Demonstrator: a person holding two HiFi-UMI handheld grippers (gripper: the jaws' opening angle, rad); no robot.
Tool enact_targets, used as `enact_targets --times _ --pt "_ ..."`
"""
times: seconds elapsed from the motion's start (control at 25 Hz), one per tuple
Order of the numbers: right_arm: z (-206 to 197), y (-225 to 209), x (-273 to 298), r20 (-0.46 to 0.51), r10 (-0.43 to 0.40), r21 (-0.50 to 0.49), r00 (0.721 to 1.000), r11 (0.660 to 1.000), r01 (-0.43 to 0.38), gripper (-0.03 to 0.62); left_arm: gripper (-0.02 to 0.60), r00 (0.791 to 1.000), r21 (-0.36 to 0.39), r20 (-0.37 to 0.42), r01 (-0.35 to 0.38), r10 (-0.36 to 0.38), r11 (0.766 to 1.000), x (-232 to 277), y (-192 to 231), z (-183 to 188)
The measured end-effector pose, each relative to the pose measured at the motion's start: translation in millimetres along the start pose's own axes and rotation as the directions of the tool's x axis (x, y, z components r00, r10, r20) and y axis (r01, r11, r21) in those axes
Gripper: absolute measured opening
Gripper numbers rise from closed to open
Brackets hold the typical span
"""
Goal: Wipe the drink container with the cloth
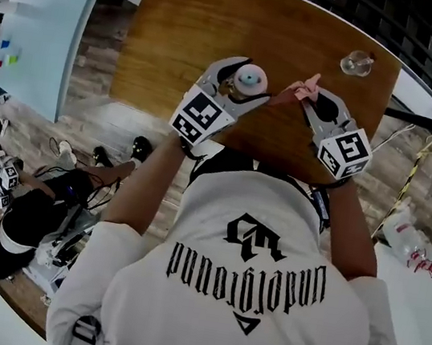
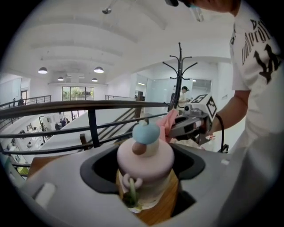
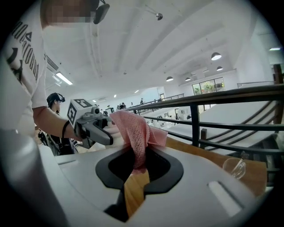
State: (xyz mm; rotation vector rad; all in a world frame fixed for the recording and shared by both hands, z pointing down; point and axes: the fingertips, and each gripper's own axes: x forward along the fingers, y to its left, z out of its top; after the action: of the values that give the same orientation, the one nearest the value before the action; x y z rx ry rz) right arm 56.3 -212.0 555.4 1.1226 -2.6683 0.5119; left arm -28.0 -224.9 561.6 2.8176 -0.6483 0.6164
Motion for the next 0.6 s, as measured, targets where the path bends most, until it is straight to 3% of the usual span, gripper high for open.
enact_targets --times 0.32,0.6 --pt "-24 -4 19 -0.042 -0.038 0.014 0.998 0.999 0.038 0.048 0.390 0.996 -0.027 -0.091 0.005 -0.008 1.000 25 20 -53" --pt "-40 -20 21 -0.080 -0.093 0.037 0.992 0.995 0.096 0.048 0.390 0.987 0.013 -0.162 0.004 -0.002 1.000 49 31 -87"
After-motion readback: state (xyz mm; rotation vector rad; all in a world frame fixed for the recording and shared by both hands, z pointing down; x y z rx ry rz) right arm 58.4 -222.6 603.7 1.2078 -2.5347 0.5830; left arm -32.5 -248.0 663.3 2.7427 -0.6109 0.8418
